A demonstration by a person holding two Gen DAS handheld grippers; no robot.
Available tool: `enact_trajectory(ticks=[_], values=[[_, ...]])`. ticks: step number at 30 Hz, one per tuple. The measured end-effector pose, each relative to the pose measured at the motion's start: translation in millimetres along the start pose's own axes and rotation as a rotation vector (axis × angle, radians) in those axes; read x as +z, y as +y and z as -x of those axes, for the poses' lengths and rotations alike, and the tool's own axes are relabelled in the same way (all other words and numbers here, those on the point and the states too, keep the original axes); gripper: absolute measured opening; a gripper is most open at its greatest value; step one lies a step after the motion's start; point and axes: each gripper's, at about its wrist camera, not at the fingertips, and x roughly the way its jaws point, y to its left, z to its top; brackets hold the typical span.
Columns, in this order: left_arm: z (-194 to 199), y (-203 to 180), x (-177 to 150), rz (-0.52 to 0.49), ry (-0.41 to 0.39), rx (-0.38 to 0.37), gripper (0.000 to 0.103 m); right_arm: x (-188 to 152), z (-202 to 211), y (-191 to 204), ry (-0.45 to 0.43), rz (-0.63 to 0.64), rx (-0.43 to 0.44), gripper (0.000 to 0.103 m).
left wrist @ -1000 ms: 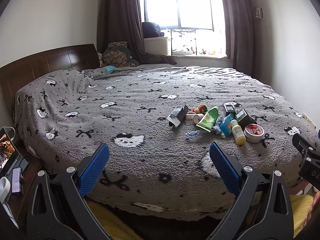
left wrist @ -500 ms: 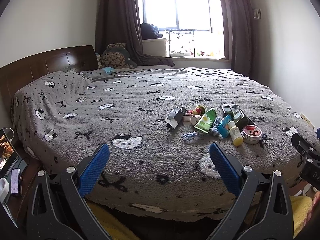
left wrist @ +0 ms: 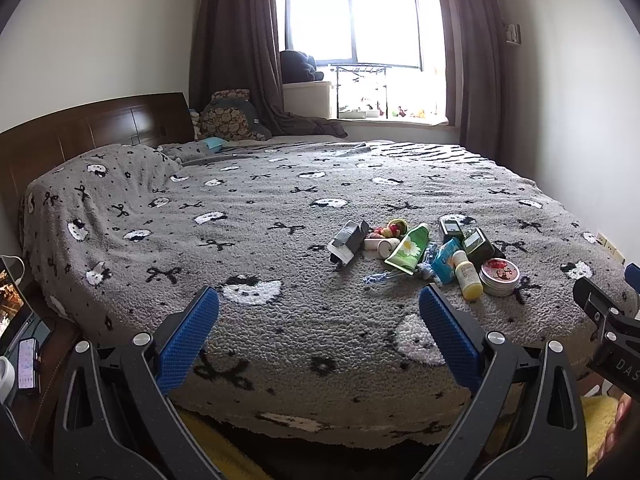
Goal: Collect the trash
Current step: 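Move both tools toward the pile of toiletries on the bed, then grasp the round pink-lidded tin with the right tool while the left grasps the yellow bottle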
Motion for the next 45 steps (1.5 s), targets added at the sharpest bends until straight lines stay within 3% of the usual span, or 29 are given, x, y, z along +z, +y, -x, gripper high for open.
enact_trajectory(ticks=[13,20,26,34,39,45], values=[[-4,-1,-7,0.002,0.008,-0.02,0.095,-3,1,-4,-0.046,0.005,-0.026,0.1],[-10,-1,-15,0.004,-0.013,-0.036,0.095,-8,-12,-12,0.008,-0.022,-0.014,0.1],[-33,0,-20,-0.013,0.028,-0.048,0.095,-17,-33,-18,0.065,-0.021,0.028,0.1],[-76,-24,-31,-0.117,0.099,-0.089,0.095,-32,-94,-38,0.136,-0.013,-0.008,0.1],[-107,-42,-36,-0.131,0.156,-0.188,0.076,-41,-149,-44,0.222,0.01,0.015,0.081],[-129,-65,-42,-0.166,0.201,-0.264,0.073,-43,-190,-37,0.243,0.022,0.081,0.078]])
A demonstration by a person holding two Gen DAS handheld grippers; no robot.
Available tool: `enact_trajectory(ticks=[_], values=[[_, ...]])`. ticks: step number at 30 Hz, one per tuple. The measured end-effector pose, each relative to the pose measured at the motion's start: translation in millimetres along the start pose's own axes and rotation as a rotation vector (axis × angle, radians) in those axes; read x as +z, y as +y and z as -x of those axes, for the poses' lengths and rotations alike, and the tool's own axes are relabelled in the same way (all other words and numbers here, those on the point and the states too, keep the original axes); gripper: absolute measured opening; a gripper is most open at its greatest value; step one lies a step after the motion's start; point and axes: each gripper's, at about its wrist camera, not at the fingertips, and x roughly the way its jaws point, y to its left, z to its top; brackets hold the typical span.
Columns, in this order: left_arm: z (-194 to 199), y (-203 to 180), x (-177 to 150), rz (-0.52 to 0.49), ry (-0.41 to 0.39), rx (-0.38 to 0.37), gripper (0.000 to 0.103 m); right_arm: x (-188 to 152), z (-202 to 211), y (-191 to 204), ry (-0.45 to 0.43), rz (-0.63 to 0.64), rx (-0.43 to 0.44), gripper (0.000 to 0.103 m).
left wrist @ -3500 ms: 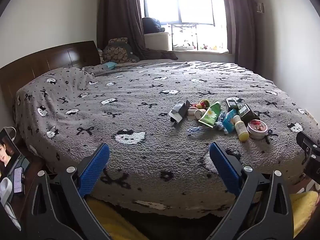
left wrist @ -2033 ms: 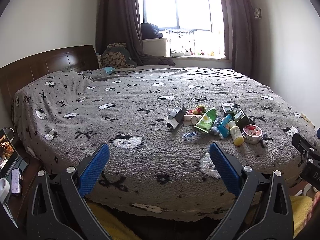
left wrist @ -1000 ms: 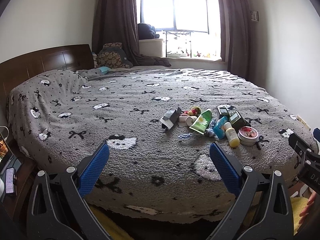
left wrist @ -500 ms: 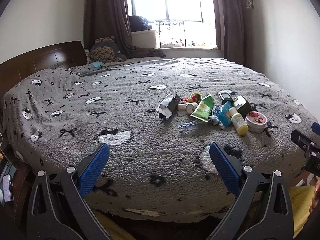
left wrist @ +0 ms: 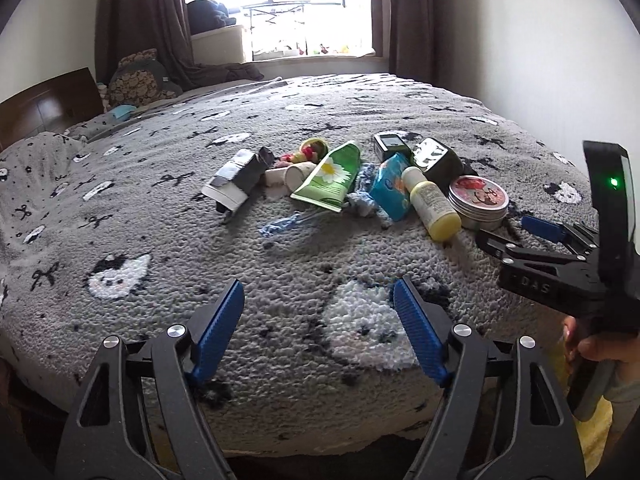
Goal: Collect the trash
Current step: 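Grasp the round pink-lidded tin with the right tool while the left grasps the yellow bottle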
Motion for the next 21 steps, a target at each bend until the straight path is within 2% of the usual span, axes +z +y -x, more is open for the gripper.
enact_trajectory(ticks=[7,11,12,16,19,21], values=[[-22,-10,0,0.003,0.045,-0.055,0.073,22,-32,3,0.013,0.0,0.014,0.079],[-34,-18,0,0.005,0.063,-0.11,0.072,28,-42,2,0.036,0.002,0.021,0.078],[-37,-22,2,-0.003,0.062,-0.119,0.072,29,-41,2,0.038,0.006,0.024,0.07],[-44,-36,11,-0.029,0.051,-0.158,0.072,27,-25,-8,0.022,0.018,0.021,0.07],[-52,-46,22,-0.031,0.04,-0.177,0.072,21,-5,-21,-0.001,0.036,-0.025,0.07],[-59,-51,30,-0.022,0.041,-0.191,0.068,17,8,-33,-0.014,0.022,-0.043,0.07]])
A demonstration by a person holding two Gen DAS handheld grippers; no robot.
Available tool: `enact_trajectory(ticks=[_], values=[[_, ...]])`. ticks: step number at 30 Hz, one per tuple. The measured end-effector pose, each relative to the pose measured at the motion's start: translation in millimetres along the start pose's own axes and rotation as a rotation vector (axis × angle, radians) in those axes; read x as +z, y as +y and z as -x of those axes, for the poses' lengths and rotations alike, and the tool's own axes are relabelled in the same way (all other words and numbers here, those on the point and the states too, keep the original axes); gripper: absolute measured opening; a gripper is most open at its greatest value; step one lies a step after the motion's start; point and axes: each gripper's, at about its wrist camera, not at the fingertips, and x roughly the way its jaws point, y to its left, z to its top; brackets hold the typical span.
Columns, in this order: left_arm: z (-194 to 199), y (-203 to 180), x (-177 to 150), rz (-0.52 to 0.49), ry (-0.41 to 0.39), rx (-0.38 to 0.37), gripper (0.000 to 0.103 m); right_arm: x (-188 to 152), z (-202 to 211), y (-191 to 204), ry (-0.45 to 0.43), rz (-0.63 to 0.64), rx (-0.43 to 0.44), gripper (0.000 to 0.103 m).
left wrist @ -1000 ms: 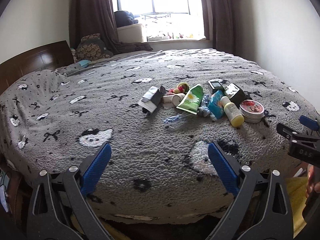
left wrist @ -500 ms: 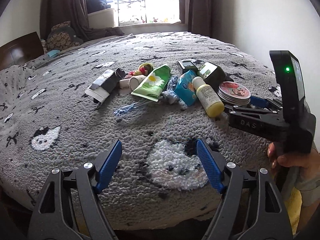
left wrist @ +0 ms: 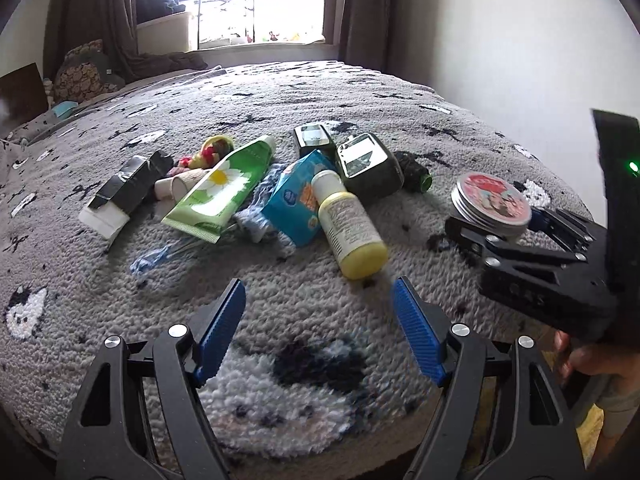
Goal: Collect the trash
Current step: 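Grasp the round pink-lidded tin with the right tool while the left grasps the yellow bottle, then carry the tin and yellow bottle over the bed edge down to the bin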
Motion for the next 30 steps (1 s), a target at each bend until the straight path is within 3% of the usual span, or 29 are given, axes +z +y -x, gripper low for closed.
enact_trajectory(ticks=[9,14,23,30], values=[[-57,-16,32,0.034,0.077,0.026,0.037,-13,31,-21,-0.029,-0.064,0.002,0.07],[-56,-17,29,0.03,0.074,0.03,0.031,-18,36,-16,-0.035,-0.072,0.015,0.07],[13,-7,-12,0.022,0.017,-0.019,0.029,-28,57,8,-0.058,-0.054,0.054,0.07],[79,24,-60,0.04,-0.051,0.027,0.029,-56,91,45,-0.089,-0.006,0.13,0.07]])
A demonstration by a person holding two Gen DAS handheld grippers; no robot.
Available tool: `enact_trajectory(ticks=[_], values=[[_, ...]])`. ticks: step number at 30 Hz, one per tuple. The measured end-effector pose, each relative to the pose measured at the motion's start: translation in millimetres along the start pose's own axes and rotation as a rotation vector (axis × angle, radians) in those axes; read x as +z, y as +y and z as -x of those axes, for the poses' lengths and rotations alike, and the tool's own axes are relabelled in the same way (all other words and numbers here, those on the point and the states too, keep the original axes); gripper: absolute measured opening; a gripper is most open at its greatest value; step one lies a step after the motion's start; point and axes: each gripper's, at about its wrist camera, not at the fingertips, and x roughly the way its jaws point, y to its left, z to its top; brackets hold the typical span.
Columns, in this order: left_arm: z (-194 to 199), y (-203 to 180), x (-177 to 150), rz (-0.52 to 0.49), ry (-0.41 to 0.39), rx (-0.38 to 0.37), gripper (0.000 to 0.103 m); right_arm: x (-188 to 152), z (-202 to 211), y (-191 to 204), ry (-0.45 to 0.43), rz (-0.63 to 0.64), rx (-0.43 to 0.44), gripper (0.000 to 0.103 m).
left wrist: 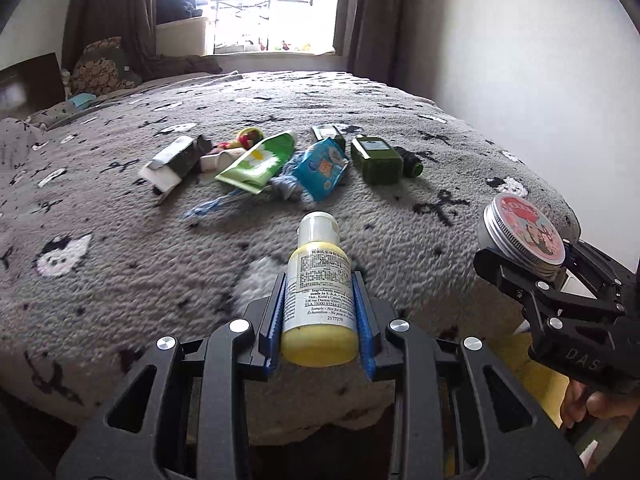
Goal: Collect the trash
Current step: 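Carry the tin and yellow bottle over the bed edge down to the bin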
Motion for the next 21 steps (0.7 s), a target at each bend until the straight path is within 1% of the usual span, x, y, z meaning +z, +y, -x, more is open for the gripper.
enact_trajectory(ticks=[2,6,11,15,19,21], values=[[13,11,-17,0.014,0.005,0.027,0.029,-13,3,10,0.016,0.0,0.026,0.07],[26,32,-47,0.05,0.052,0.045,0.029,-36,1,25,0.071,0.016,0.06,0.07],[26,48,-88,0.074,0.139,0.059,0.029,-60,-2,39,0.149,0.062,0.095,0.07],[10,52,-118,0.079,0.236,0.04,0.029,-91,-15,44,0.262,0.079,0.128,0.07],[-12,46,-146,0.061,0.344,0.002,0.029,-119,-38,44,0.396,0.035,0.178,0.07],[-24,44,-158,0.066,0.398,-0.018,0.029,-129,-49,44,0.453,0.026,0.181,0.07]])
